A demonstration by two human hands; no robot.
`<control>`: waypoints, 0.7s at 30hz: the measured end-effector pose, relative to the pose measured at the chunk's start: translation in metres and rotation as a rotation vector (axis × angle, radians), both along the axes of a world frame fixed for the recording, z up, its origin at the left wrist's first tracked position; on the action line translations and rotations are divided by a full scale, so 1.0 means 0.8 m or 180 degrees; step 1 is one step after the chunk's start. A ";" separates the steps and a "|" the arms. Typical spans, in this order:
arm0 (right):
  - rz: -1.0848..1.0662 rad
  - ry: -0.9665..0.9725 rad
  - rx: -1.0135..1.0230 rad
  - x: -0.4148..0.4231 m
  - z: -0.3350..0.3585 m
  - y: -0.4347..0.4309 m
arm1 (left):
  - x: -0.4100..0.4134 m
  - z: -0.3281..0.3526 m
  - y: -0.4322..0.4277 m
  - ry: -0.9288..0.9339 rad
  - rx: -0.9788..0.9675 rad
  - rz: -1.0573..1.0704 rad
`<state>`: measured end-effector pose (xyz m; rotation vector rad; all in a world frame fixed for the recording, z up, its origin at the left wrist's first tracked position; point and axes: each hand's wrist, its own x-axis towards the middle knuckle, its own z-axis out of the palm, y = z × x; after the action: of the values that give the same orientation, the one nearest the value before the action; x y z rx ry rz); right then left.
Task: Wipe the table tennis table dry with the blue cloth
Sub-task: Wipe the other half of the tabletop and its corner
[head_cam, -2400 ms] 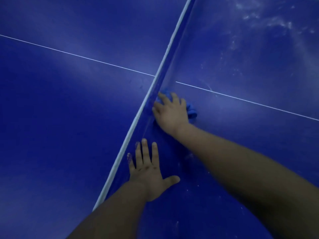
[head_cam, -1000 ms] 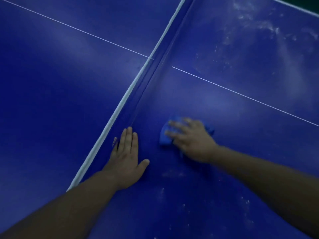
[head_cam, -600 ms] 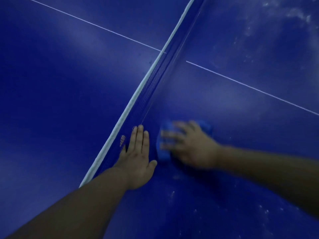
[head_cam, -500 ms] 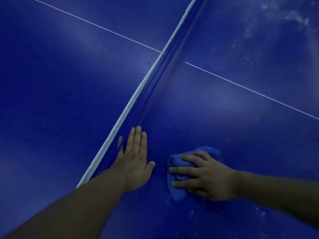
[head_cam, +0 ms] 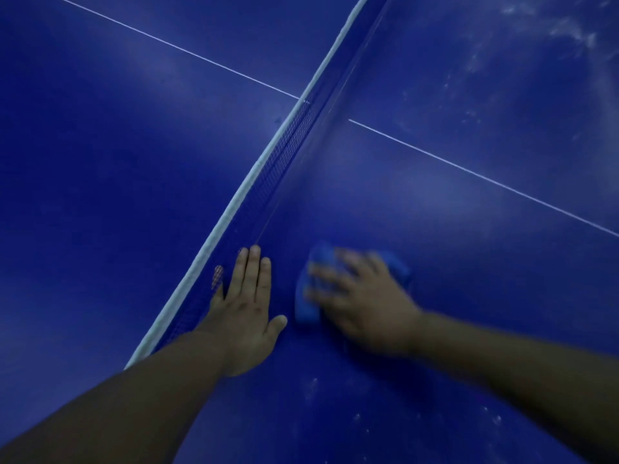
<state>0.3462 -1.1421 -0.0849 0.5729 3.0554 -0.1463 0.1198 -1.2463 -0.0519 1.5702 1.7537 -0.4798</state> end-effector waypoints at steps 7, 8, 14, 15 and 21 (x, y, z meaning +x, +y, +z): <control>-0.1217 0.0383 0.0363 0.079 -0.012 0.122 | 0.000 -0.004 -0.001 -0.0057 0.0139 0.0034; -0.1890 0.0432 0.0413 0.073 -0.011 0.164 | 0.000 -0.005 -0.002 -0.0071 0.0148 0.0033; -0.2128 0.0372 0.0426 0.000 -0.012 0.153 | -0.003 -0.014 -0.006 -0.0038 0.0313 -0.0010; -0.1845 0.0391 0.0373 -0.006 -0.013 0.111 | -0.002 -0.015 -0.007 -0.0047 0.0357 -0.0027; 0.0507 -0.0043 -0.0625 0.049 0.015 -0.167 | -0.013 -0.021 -0.038 -0.0423 0.1204 -0.0196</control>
<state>0.3855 -1.2755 -0.0730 0.3167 3.0086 -0.4291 0.1091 -1.2764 -0.0687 1.8726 1.7689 -0.0683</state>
